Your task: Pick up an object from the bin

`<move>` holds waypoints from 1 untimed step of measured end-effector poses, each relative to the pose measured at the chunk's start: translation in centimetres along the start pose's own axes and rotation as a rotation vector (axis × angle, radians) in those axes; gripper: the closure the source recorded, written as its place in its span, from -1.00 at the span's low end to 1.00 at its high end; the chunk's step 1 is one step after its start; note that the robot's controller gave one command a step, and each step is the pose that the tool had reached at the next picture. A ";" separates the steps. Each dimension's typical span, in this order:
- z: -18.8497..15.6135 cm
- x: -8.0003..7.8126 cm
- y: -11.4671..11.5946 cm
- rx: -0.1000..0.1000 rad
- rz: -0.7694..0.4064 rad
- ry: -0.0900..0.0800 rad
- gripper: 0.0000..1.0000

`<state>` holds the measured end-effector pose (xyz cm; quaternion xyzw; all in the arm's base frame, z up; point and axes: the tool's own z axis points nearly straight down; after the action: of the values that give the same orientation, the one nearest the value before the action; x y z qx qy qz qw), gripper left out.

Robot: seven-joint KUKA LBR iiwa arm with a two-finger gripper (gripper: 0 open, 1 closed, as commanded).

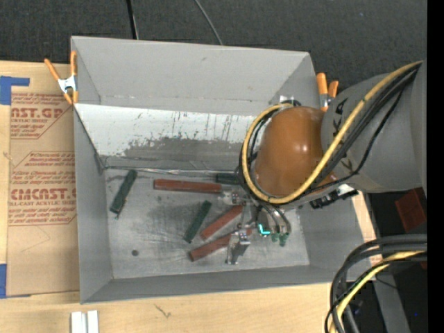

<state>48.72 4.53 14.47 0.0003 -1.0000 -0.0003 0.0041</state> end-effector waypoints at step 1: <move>-0.3 -0.2 0.0 0.000 0.001 -0.007 -1.00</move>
Offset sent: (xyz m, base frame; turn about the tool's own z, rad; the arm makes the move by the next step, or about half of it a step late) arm 0.0573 -0.0428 -0.0747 -0.1418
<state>48.92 4.51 14.81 -0.0001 -1.0000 -0.0006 0.0003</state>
